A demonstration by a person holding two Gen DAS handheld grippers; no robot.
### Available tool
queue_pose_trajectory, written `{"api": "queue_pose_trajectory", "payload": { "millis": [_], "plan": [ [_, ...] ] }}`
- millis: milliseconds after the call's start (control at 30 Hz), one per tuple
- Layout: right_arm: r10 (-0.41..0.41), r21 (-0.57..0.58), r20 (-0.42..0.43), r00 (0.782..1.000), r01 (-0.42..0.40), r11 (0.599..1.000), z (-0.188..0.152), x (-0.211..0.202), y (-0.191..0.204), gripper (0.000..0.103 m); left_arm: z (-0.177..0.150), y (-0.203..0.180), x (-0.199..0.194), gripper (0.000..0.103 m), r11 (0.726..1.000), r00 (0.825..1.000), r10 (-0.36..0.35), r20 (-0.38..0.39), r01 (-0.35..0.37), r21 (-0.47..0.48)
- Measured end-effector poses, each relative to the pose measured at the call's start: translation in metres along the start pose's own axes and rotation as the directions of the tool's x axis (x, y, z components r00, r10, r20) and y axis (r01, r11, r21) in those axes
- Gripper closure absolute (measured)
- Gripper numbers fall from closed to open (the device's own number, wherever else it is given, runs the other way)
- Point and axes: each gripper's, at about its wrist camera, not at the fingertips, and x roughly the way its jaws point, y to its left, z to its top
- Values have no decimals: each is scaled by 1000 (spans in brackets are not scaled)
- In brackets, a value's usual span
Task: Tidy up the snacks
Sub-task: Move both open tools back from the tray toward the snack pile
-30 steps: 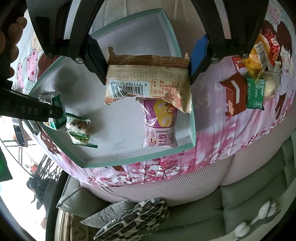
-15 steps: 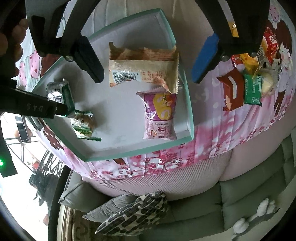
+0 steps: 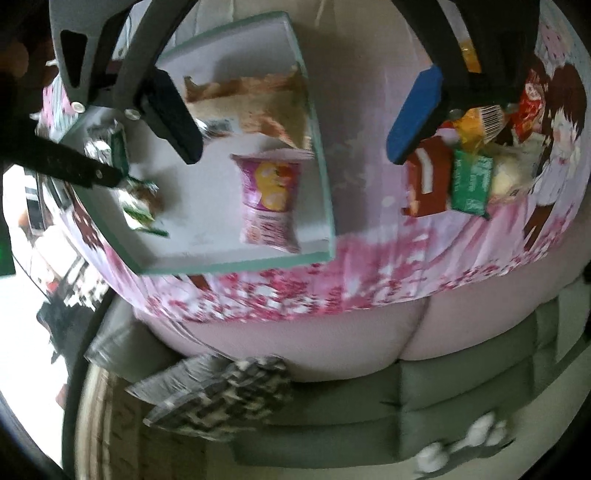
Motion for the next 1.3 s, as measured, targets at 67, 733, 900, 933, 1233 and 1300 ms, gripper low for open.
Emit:
{"api": "queue_pose_trajectory", "payload": {
  "millis": [67,733,900,933,1233,1300],
  "plan": [
    [4,-12,19,1000,-4,1000,0,-2,2,0,2,10,-1,2,999,1000,26,11,-26,-38],
    [18,-80,17,1000,-17,997,-3,-2,21,0,-7,77,11,2,944,978,180,-109,-203,-261],
    [21,-106,33,999,-17,994,-5,-6,34,0,-9,94,3,2,922,974,197,-108,-222,-316],
    [30,-115,35,999,-25,993,-6,-7,38,0,-9,100,1,2,915,972,210,-106,-233,-330],
    [102,-233,21,995,-95,968,-21,-11,89,0,-18,167,-21,2,810,933,335,-129,-355,-466],
    [105,-262,14,994,-98,960,-26,-11,101,0,-21,180,-25,2,792,925,352,-139,-374,-482]
  ]
}}
